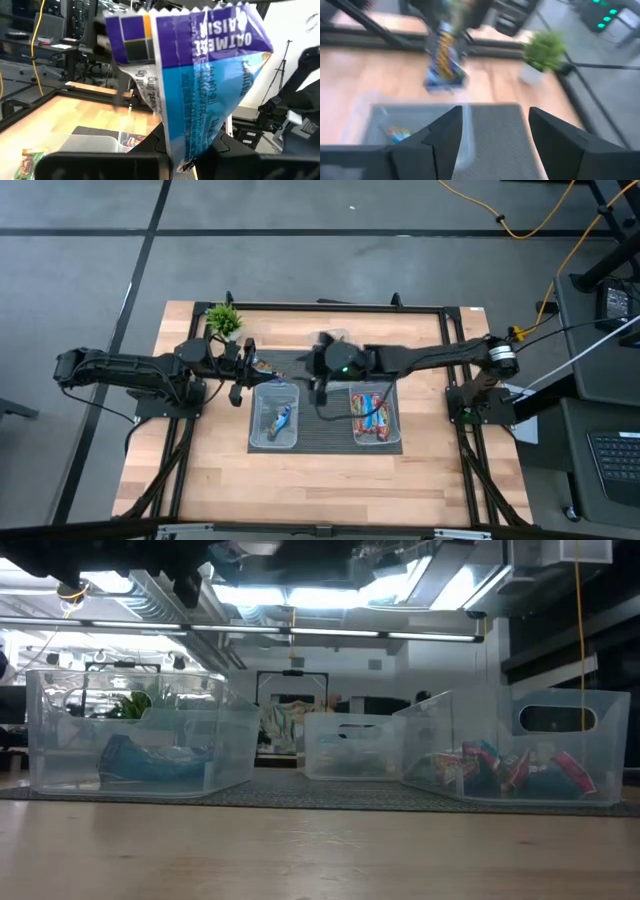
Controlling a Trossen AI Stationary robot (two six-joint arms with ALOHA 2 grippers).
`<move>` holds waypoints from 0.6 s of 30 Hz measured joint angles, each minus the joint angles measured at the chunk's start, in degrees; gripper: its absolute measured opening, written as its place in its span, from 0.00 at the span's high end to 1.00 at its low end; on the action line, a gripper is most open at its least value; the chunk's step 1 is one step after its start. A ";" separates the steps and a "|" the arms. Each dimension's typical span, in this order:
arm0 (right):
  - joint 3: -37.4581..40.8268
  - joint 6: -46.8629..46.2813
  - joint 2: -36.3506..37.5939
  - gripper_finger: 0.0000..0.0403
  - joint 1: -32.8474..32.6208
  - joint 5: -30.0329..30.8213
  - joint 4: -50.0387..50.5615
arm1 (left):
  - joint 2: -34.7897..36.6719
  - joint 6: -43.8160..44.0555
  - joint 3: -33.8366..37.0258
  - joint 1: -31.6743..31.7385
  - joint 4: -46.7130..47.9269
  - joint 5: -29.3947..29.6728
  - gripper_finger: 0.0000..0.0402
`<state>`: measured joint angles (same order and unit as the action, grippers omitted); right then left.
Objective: Pick and place Granola Bars by type
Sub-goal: Put the blue granola bar into the bottom left transparent bin
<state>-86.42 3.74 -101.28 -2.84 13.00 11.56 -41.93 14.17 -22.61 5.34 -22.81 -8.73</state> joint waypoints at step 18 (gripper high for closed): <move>28.62 -0.36 49.15 0.50 0.51 7.09 5.10 | 1.34 -0.92 0.07 0.01 -1.74 0.23 0.93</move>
<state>-57.80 3.37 -52.13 -2.34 20.09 16.66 -40.59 13.25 -22.55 5.36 -24.55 -8.49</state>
